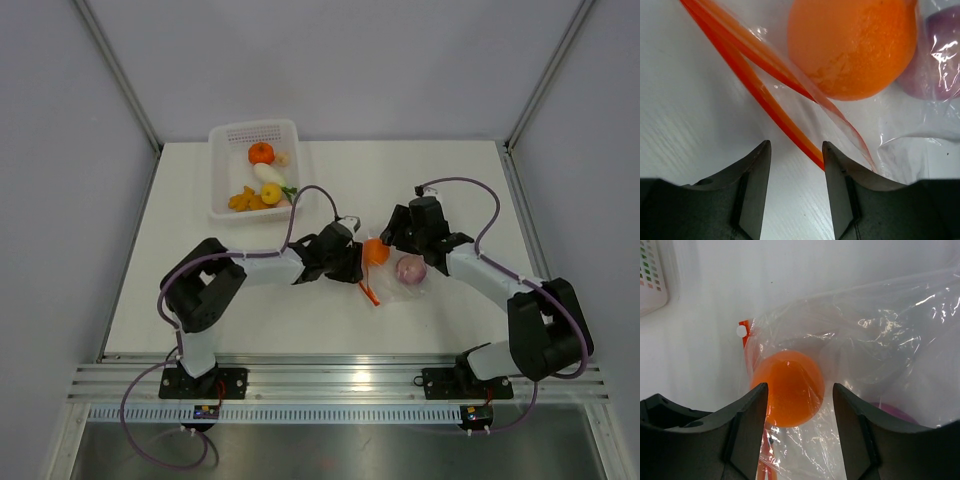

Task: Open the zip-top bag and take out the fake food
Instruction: Pick up the fake fruit from the zipper food storage bag.

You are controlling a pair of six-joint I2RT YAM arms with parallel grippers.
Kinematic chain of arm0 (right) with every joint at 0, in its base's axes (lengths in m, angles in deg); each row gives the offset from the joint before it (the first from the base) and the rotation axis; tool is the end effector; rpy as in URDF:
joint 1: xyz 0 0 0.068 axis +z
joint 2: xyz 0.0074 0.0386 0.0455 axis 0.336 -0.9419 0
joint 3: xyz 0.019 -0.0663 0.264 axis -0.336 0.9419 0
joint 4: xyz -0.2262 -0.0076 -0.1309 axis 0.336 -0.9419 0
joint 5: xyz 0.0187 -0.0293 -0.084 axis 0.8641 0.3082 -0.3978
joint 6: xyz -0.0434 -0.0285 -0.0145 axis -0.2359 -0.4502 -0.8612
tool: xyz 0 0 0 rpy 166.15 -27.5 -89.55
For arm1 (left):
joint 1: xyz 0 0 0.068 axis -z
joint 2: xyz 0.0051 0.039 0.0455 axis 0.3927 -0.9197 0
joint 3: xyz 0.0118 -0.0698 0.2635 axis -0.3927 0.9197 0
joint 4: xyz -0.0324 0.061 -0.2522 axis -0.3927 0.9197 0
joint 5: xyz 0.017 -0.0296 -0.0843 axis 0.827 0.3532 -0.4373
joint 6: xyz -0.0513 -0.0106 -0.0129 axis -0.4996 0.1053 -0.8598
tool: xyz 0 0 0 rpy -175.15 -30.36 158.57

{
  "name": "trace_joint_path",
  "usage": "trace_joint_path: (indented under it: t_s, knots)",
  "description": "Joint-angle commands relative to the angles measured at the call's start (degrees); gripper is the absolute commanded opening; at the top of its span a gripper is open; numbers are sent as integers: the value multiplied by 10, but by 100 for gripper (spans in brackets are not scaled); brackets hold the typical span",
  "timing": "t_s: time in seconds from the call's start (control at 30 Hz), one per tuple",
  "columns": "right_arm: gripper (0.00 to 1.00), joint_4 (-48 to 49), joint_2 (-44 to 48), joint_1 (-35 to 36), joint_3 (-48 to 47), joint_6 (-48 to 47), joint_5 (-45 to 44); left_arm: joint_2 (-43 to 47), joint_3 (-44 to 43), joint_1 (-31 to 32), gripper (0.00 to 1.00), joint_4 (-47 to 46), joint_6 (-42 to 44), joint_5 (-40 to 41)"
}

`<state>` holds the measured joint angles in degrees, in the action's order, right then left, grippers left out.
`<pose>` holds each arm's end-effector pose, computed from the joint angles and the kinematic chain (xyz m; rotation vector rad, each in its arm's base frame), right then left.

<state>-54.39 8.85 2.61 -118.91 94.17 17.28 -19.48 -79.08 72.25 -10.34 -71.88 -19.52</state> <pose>0.2731 0.1097 0.2129 0.2028 2.2974 0.4289 0.2494 -0.2906 0.1559 0.3808 2.4688 -0.7013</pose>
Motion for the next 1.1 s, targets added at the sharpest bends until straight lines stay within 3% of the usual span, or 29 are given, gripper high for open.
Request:
trace_joint_path:
  t_s: [0.0, 0.37, 1.07]
  knots:
    - [62, 26, -21, 7, -31, -13, 17, -5, -9, 17, 47, -24, 9, 20]
    - [62, 31, -68, 6, -48, -15, 44, 39, 31, 17, 50, -107, 1, -13]
    - [62, 34, -103, 7, -60, -15, 84, 24, -30, 18, 75, -72, 65, 59]
